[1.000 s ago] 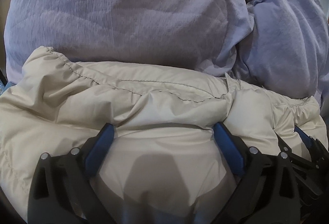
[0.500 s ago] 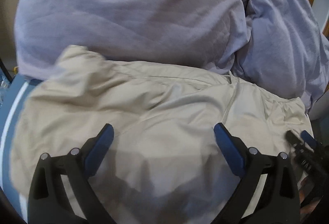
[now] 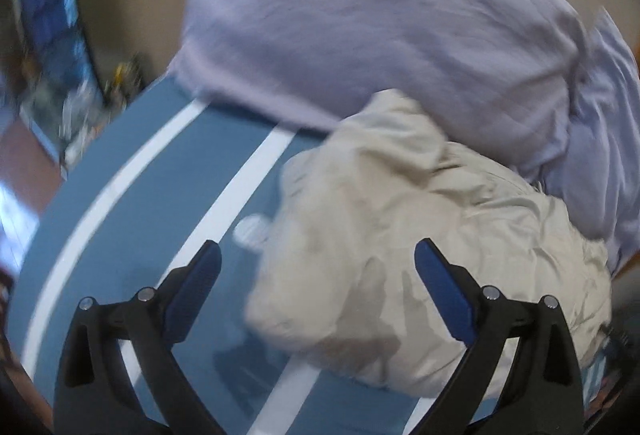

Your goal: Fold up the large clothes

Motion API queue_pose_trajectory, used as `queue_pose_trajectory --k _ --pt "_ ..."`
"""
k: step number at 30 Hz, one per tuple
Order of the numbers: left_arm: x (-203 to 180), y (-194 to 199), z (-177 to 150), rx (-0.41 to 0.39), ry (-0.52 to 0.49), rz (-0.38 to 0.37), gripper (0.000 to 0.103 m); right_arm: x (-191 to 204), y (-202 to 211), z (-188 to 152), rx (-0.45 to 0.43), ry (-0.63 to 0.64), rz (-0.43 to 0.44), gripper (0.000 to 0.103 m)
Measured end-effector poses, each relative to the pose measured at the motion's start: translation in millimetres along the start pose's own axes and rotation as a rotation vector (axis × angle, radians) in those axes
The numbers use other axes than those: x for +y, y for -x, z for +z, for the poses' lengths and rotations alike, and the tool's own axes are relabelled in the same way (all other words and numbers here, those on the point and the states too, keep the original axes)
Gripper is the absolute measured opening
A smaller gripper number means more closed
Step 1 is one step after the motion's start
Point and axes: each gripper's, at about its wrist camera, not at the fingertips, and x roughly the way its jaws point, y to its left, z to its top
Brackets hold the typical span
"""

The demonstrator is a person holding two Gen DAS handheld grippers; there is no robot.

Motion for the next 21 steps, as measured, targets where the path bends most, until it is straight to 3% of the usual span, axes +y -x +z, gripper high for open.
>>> queue_pose_trajectory --k 5,13,18,21 --pt "32.4 -10.4 -10.8 0.073 0.091 -0.036 0.097 -14.3 -5.2 -10.0 0.039 -0.094 0.08 0.086" --pt "29.6 -31.4 -20.3 0.14 0.112 -0.069 0.093 -11.8 -13.0 -21.4 0.079 -0.139 0.141 0.084" --pt "30.5 -42.7 -24.0 0.149 0.172 -0.088 0.084 -11.9 -10.0 -26.0 0.077 -0.177 0.191 0.066" --pt "32.4 -41.3 -27.3 0.143 0.199 -0.115 0.069 -8.5 -4.6 -27.6 0.06 -0.153 0.193 0.053"
